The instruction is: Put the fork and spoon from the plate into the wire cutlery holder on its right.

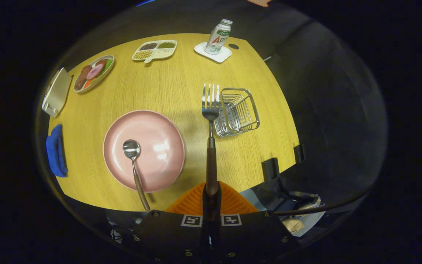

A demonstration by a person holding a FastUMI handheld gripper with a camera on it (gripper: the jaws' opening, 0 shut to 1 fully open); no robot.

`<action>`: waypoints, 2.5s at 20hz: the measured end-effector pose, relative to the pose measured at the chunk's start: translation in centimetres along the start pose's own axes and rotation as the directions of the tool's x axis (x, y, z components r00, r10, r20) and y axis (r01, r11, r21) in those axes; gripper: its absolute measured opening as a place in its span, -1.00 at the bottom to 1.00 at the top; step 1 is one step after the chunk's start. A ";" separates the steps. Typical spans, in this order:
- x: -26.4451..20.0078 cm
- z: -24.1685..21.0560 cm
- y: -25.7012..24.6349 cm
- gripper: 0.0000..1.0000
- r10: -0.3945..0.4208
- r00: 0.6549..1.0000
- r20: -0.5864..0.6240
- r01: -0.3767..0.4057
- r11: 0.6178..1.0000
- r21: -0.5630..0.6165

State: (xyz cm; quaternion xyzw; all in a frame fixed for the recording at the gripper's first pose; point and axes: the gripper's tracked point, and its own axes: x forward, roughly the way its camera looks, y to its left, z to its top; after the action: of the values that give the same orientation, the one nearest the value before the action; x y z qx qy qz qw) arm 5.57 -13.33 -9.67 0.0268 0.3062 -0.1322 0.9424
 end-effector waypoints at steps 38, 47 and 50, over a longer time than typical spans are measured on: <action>1.5 5.3 -4.9 -0.67 0.080 0.995 -0.062 -0.076 0.995 0.066; -2.8 5.3 -3.2 -0.67 0.041 0.999 0.032 -0.043 0.998 0.056; -3.6 4.9 -0.3 -0.67 0.070 0.996 0.060 -0.072 0.997 0.029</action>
State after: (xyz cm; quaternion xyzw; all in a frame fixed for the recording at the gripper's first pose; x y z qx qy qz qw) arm 5.48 -13.39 -3.61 0.0482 0.2751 -0.1040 0.9546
